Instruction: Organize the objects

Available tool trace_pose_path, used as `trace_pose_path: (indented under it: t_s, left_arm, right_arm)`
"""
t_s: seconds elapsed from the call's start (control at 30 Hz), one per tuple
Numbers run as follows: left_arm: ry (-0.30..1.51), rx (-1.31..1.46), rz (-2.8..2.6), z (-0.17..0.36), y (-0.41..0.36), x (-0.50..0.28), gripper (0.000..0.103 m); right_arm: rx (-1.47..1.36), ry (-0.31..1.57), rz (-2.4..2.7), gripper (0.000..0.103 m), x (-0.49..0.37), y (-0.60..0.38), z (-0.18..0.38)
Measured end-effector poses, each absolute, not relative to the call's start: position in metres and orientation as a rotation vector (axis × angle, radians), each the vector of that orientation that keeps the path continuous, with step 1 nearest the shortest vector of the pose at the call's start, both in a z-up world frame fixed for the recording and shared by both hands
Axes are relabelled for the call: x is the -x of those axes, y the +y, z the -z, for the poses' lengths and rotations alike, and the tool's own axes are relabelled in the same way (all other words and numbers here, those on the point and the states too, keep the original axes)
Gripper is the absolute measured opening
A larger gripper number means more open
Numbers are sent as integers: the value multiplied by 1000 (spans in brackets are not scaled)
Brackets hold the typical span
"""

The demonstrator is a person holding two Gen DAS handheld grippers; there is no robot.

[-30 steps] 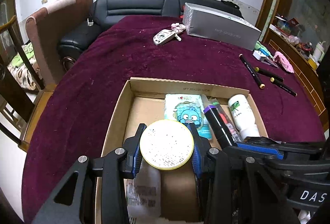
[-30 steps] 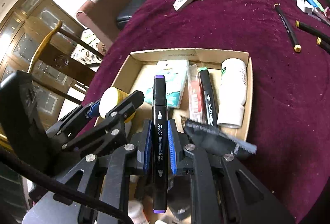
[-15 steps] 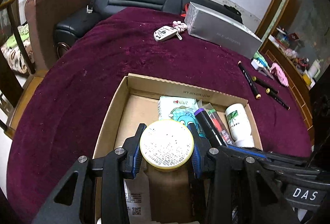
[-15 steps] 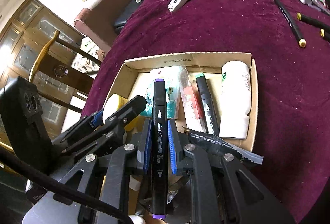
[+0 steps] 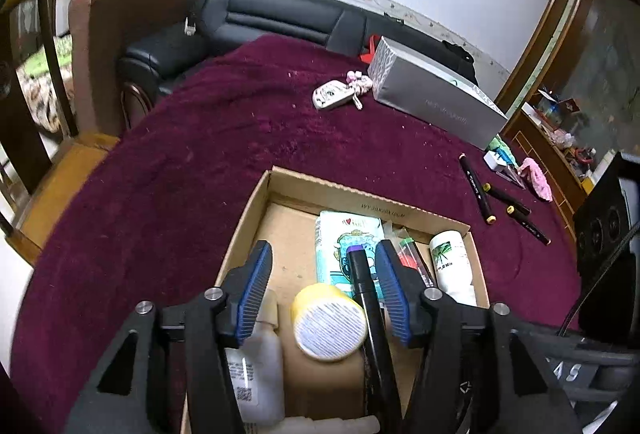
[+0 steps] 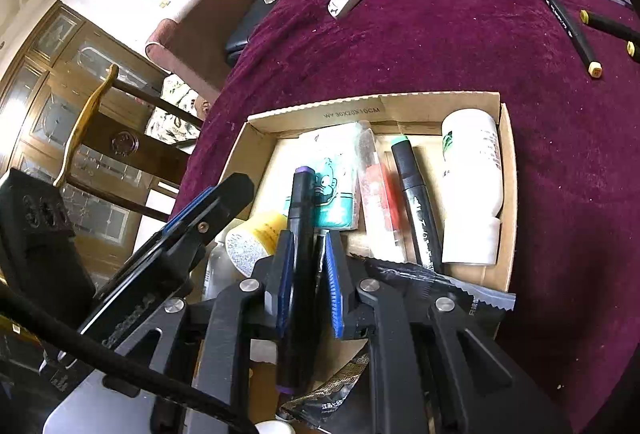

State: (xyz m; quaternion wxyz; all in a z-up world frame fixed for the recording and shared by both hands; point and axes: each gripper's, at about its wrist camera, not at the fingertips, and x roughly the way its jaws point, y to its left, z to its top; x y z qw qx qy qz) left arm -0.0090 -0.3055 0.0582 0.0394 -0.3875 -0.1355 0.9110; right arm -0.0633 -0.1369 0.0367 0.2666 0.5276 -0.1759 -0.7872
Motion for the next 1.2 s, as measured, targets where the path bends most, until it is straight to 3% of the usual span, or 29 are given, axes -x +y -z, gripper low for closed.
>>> trace_pose_path:
  t_s: [0.2, 0.27, 0.47, 0.93, 1.2]
  left_arm:
    - [-271, 1055, -2942, -82, -294, -17, 59]
    - [-217, 990, -3002, -92, -287, -30, 66]
    - [-121, 859, -3115, -116, -264, -64, 69]
    - [-69, 767, -3220, -145, -216, -118, 85]
    - [-6, 798, -3230, -145, -192, -134, 86]
  right_arm:
    - [-1318, -486, 2188, 28, 52, -118, -61]
    - [-1278, -480, 2217, 38, 46, -110, -70]
    - [-1135, -392, 2336, 51, 16, -88, -97]
    - [-957, -192, 2495, 56, -42, -53, -106]
    - [-884, -114, 2572, 60, -65, -34, -108]
